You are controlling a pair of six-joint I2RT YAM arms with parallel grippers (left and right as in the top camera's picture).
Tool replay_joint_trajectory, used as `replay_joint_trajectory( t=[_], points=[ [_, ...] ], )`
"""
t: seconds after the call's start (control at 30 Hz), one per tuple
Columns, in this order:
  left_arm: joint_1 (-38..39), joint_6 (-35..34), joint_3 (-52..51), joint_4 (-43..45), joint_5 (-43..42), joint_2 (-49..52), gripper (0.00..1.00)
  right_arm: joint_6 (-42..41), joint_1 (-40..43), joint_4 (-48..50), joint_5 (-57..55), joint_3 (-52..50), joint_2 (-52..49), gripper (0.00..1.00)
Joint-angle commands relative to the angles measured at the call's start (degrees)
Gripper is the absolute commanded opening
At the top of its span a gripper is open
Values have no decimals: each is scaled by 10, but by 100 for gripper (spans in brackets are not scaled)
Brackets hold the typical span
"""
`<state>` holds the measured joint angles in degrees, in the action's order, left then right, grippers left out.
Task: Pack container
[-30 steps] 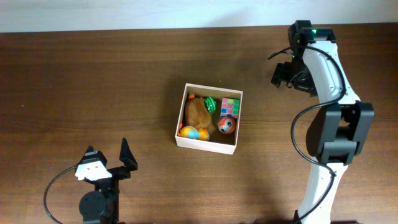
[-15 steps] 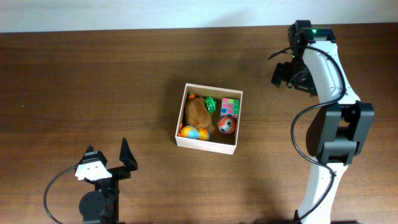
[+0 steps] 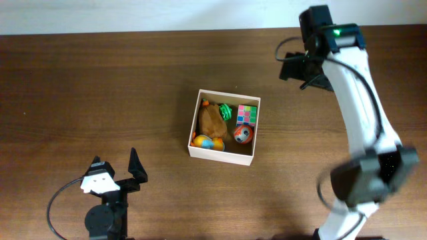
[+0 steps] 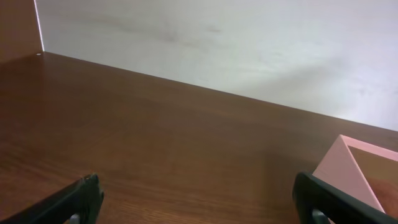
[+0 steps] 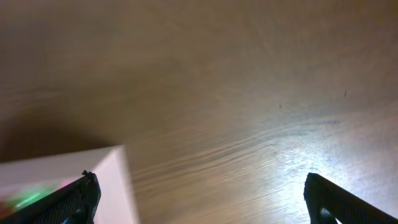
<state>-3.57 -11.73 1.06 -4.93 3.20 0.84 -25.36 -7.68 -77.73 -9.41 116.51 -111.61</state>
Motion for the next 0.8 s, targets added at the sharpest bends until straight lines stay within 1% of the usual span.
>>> replay_joint_trajectory(
  t=[0.0, 0.07, 0.1, 0.17, 0.23, 0.3, 0.43, 0.53, 0.63, 0.77],
  points=[
    [-3, 9, -3, 0, -9, -5, 99, -4, -43, 4, -10, 5, 106, 99],
    [-3, 9, -3, 0, -9, -5, 99, -4, -62, 16, -45, 4, 150, 99],
    [-3, 9, -3, -1, -9, -5, 99, -4, -74, 41, -62, -6, 185, 99],
    [-3, 9, -3, 0, -9, -5, 99, -4, -81, 78, -70, -28, 219, 99],
    [-3, 9, -3, 0, -9, -5, 99, -4, -81, 136, -69, -71, 263, 99],
    [-3, 9, -3, 0, -9, -5, 99, -4, -81, 210, -67, -138, 316, 99],
    [-3, 9, -3, 0, -9, -5, 99, 1, -80, 380, -67, -304, 427, 99],
    [-3, 9, -3, 0, -9, -5, 99, 42, -80, 500, -53, -432, 508, 99],
    [-3, 9, -3, 0, -9, -5, 99, 43, -76, 555, -51, -533, 579, 99],
    [-3, 9, -3, -1, -9, -5, 99, 44, -52, 581, -22, -630, 658, 99]
  ],
)
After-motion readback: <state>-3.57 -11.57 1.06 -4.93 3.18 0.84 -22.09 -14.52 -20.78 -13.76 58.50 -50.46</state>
